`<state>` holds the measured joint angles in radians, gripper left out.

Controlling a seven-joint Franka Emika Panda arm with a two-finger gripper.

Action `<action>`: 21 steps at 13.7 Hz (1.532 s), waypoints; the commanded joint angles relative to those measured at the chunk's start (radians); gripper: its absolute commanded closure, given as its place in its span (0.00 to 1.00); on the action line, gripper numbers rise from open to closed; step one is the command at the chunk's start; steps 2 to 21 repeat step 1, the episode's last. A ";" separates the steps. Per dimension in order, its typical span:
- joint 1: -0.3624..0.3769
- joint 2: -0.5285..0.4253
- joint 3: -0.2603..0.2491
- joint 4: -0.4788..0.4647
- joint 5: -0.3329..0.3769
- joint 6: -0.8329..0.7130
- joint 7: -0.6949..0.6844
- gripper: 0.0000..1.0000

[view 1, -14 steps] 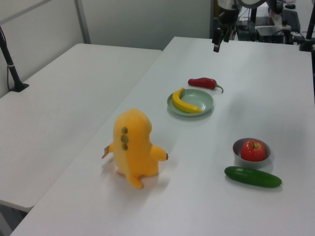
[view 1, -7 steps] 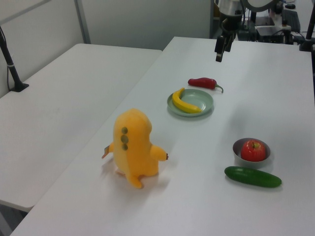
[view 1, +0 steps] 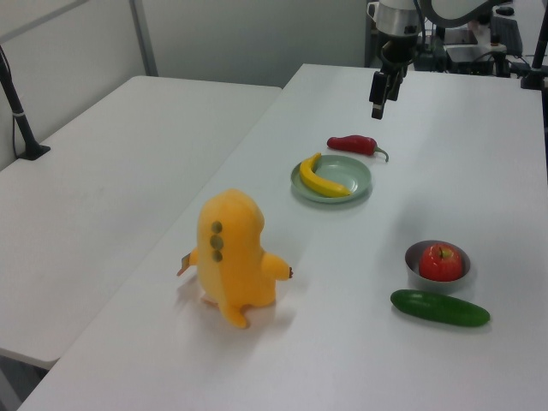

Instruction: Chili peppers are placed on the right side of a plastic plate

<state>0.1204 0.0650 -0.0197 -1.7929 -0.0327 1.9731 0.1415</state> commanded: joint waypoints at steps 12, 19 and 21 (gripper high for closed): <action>-0.016 -0.028 0.015 -0.026 0.016 -0.019 0.012 0.00; -0.016 -0.028 0.015 -0.026 0.016 -0.019 0.012 0.00; -0.016 -0.028 0.015 -0.026 0.016 -0.019 0.012 0.00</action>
